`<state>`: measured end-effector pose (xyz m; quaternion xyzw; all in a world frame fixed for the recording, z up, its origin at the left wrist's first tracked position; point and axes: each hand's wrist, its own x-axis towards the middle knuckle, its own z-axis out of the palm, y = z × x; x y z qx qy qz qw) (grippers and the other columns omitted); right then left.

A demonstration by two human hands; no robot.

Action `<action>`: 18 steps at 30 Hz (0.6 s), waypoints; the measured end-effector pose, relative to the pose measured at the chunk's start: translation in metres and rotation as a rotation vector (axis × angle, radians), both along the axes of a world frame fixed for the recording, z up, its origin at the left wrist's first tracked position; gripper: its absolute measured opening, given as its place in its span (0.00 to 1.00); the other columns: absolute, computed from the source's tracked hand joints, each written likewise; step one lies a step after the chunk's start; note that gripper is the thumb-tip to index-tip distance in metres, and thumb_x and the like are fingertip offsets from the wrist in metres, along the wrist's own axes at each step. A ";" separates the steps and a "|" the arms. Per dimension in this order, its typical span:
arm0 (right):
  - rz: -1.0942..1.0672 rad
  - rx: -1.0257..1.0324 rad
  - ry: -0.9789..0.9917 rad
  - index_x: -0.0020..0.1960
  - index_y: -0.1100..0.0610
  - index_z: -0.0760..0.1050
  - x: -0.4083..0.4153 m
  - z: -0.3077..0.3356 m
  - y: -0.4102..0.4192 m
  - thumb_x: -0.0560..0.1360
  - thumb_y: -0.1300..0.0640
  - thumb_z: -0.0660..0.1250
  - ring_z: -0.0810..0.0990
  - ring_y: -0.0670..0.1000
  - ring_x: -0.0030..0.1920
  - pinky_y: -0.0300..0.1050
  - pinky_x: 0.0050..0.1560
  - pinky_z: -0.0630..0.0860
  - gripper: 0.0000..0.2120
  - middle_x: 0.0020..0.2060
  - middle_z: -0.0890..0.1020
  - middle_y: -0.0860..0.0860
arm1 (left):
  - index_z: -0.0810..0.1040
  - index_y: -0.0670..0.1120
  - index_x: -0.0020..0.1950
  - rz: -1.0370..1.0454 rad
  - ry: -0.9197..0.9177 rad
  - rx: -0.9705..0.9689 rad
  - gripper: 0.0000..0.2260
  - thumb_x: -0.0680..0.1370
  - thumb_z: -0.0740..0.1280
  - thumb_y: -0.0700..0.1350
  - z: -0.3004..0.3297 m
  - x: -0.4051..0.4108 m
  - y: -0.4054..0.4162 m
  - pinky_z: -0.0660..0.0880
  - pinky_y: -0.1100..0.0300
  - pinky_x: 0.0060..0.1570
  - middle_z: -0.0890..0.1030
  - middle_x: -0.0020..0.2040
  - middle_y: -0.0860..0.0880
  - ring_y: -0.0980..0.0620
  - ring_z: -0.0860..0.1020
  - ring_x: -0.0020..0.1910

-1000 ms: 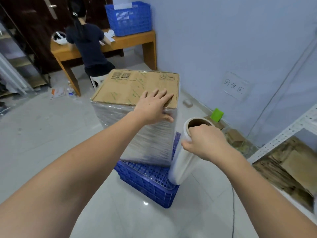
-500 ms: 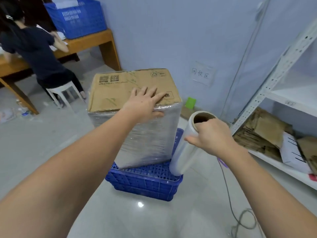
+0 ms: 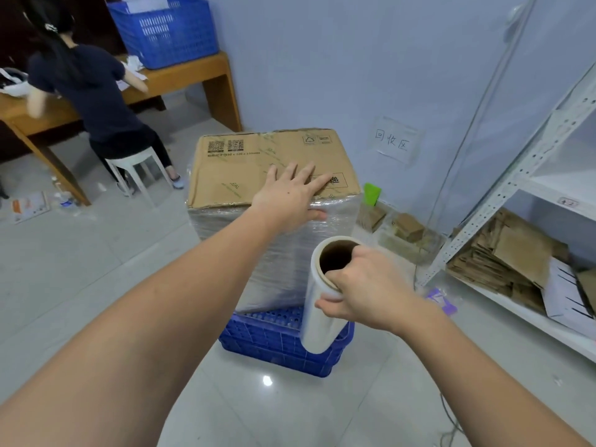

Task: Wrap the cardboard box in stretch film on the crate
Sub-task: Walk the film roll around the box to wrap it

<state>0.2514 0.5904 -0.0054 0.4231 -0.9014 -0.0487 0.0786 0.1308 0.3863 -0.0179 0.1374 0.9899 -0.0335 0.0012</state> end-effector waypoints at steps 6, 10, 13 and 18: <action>0.069 0.009 -0.015 0.29 0.50 0.64 0.002 0.002 -0.004 0.71 0.37 0.66 0.68 0.50 0.31 0.43 0.36 0.56 0.22 0.23 0.67 0.43 | 0.42 0.63 0.83 0.009 -0.011 -0.003 0.39 0.78 0.55 0.73 0.002 0.000 0.000 0.48 0.32 0.78 0.47 0.85 0.49 0.39 0.48 0.83; 0.002 -0.069 -0.129 0.38 0.49 0.62 0.006 0.000 -0.001 0.72 0.38 0.68 0.65 0.51 0.39 0.44 0.38 0.63 0.19 0.29 0.66 0.43 | 0.41 0.63 0.83 0.007 -0.014 -0.006 0.39 0.78 0.54 0.74 0.004 0.000 -0.002 0.49 0.32 0.78 0.47 0.85 0.49 0.39 0.48 0.83; -0.077 -0.082 -0.152 0.42 0.49 0.59 0.010 0.005 -0.004 0.74 0.40 0.67 0.65 0.51 0.40 0.44 0.39 0.62 0.19 0.29 0.62 0.43 | 0.41 0.63 0.83 0.011 -0.019 -0.001 0.39 0.78 0.54 0.74 0.005 0.000 -0.004 0.49 0.32 0.78 0.47 0.85 0.49 0.39 0.48 0.83; -0.289 -0.042 -0.177 0.50 0.52 0.61 0.031 0.012 -0.016 0.78 0.48 0.60 0.69 0.54 0.40 0.46 0.41 0.59 0.10 0.31 0.67 0.47 | 0.41 0.63 0.83 0.008 0.003 -0.008 0.40 0.77 0.54 0.75 0.002 -0.003 -0.006 0.50 0.33 0.78 0.48 0.85 0.49 0.39 0.49 0.83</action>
